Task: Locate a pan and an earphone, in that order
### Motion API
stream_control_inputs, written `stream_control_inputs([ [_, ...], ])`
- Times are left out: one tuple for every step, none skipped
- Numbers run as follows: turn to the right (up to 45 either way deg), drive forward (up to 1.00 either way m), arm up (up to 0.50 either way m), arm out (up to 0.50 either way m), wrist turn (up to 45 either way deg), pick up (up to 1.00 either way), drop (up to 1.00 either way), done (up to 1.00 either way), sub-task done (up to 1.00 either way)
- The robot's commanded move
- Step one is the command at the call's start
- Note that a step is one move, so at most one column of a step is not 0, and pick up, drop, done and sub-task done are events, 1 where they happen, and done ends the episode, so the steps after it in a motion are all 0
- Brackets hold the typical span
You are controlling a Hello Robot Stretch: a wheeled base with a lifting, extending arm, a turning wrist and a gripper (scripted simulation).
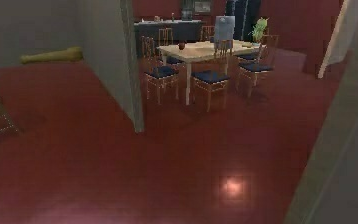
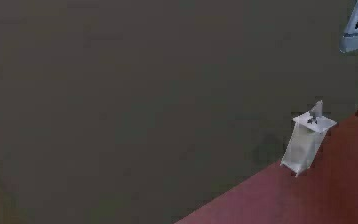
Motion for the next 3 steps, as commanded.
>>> stream_control_inputs([
  [-6.0,0.0,0.0,0.0,0.0,0.0,0.0,0.0,0.0],
  [0.0,0.45,0.0,0.0,0.0,0.0,0.0,0.0,0.0],
  [45.0,0.0,0.0,0.0,0.0,0.0,0.0,0.0,0.0],
])
